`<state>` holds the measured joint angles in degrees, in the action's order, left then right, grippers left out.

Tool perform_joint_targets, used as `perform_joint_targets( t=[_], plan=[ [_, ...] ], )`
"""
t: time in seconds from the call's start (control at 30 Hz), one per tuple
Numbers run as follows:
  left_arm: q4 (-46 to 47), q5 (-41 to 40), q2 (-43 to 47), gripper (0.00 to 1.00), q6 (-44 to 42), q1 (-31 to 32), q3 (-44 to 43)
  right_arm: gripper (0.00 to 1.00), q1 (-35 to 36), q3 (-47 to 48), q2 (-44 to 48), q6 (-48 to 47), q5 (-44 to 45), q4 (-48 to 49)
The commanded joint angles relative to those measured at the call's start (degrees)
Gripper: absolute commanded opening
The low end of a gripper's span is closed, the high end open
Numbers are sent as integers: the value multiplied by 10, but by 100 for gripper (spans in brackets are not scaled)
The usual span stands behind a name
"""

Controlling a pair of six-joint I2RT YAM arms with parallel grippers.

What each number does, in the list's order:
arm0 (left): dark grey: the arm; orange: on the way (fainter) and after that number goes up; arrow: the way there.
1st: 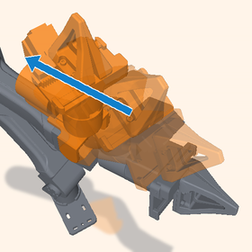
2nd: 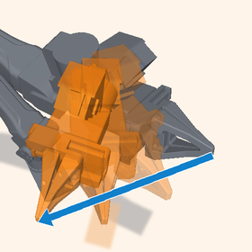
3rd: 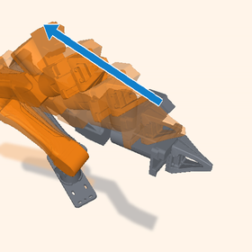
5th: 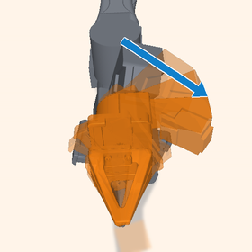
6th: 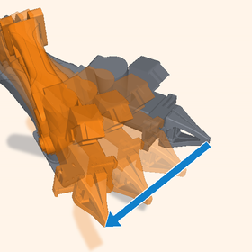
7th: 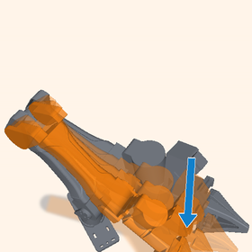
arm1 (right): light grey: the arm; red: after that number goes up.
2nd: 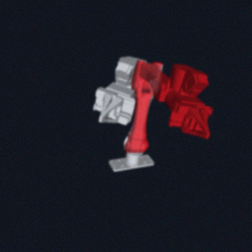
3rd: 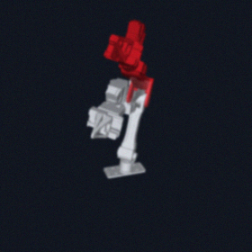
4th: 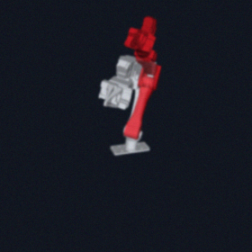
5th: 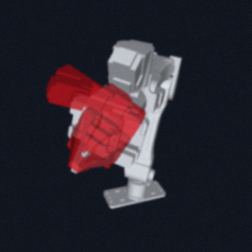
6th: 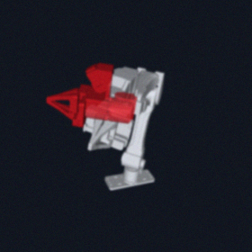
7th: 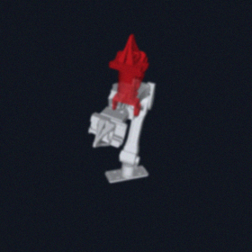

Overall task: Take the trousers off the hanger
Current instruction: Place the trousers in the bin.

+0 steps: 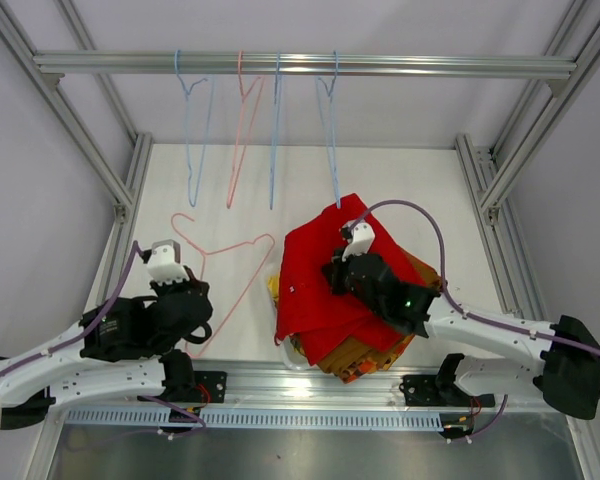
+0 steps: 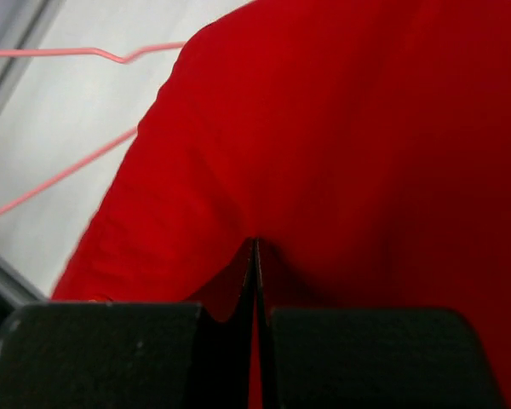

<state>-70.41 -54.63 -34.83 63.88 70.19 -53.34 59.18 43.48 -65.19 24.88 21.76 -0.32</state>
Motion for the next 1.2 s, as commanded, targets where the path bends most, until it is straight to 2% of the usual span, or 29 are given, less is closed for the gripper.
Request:
perform_joint_targets(
  t=[0.0,0.13,0.33,0.57,0.67,0.9,1.17],
  plan=[
    [28,21,3,1,-17,-1,6,0,-25,-70,-11,28,9,65],
    [36,24,3,1,-24,-1,6,0,-44,-146,-16,53,-13,104],
    [52,29,3,1,-36,-2,2,0,-45,-167,-13,59,-14,109],
    [68,39,-13,1,-31,-2,16,0,-50,-277,-34,107,2,190],
    [60,34,-23,1,-27,-1,9,0,-54,-288,-45,115,-2,204],
    [29,22,-23,1,-34,-1,-42,0,-57,-242,-31,100,-16,167],
    [-24,35,-11,1,-61,-1,-139,0,-55,-88,24,91,-36,53]
  ],
)
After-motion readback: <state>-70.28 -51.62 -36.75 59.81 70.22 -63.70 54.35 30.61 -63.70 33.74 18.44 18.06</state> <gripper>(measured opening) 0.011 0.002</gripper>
